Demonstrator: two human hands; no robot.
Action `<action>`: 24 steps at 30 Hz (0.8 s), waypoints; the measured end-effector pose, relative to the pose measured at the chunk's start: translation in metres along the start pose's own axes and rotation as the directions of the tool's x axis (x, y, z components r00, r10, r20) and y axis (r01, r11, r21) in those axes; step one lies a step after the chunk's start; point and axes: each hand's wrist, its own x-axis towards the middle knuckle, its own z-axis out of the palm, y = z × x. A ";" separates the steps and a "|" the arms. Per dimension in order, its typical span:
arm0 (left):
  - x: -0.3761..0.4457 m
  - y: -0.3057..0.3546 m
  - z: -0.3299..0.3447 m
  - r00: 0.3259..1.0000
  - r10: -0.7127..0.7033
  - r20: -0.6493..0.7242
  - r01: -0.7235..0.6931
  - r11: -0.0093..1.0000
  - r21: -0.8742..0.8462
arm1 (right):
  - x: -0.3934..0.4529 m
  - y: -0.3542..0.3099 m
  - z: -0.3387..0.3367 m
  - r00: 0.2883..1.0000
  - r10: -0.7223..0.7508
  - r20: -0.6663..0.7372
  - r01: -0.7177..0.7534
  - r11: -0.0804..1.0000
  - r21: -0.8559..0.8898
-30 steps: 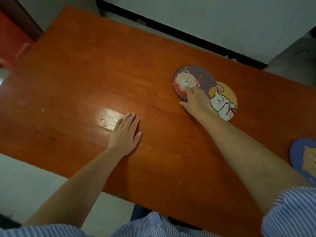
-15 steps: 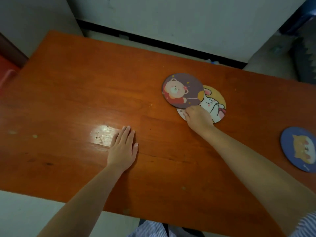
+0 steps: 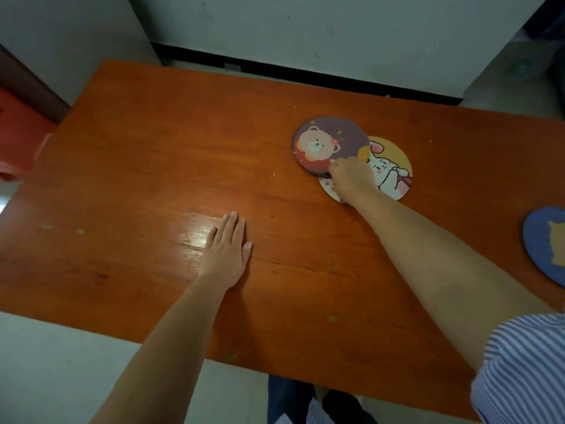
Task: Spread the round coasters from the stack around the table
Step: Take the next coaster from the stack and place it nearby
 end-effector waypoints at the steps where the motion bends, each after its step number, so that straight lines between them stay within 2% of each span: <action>1: 0.000 0.000 -0.001 1.000 0.002 0.008 -0.002 1.000 -0.002 | 0.000 0.003 -0.002 1.000 0.005 -0.015 -0.004 0.999 0.035; 5: 0.000 0.004 -0.011 0.999 -0.039 0.014 0.038 0.999 0.016 | -0.014 0.013 -0.020 0.985 0.061 -0.160 -0.025 0.975 0.220; 8: -0.012 0.026 -0.025 0.991 -0.126 -0.051 0.126 0.992 -0.007 | -0.073 0.023 -0.030 0.951 -0.054 -0.306 0.140 0.953 0.269; 11: -0.042 0.069 -0.019 0.982 0.131 -0.138 -0.122 0.990 0.071 | -0.165 0.035 -0.017 0.941 -0.209 -0.267 0.269 0.940 0.210; 12: -0.053 0.084 -0.013 0.979 0.163 -0.124 -0.162 0.987 0.020 | -0.194 0.038 -0.009 0.938 -0.249 -0.241 0.300 0.931 0.208; 14: -0.070 0.114 -0.002 0.995 0.099 -0.024 -0.102 0.983 -0.155 | -0.245 0.045 0.010 0.936 -0.294 -0.195 0.333 0.920 0.209; 16: -0.083 0.139 0.008 0.999 0.007 0.037 0.002 0.970 -0.244 | -0.283 0.052 0.028 0.942 -0.293 -0.162 0.325 0.917 0.232; 21: -0.103 0.194 0.016 0.981 -0.114 0.155 0.161 0.928 -0.335 | -0.335 0.067 0.053 0.953 -0.284 -0.108 0.303 0.915 0.265; 22: -0.103 0.201 0.016 0.973 -0.155 0.170 0.205 0.921 -0.332 | -0.339 0.068 0.055 0.971 -0.229 -0.071 0.240 0.918 0.317; 24: -0.102 0.210 0.015 0.956 -0.236 0.174 0.281 0.905 -0.318 | -0.342 0.067 0.057 1.000 -0.007 0.022 -0.004 0.883 0.469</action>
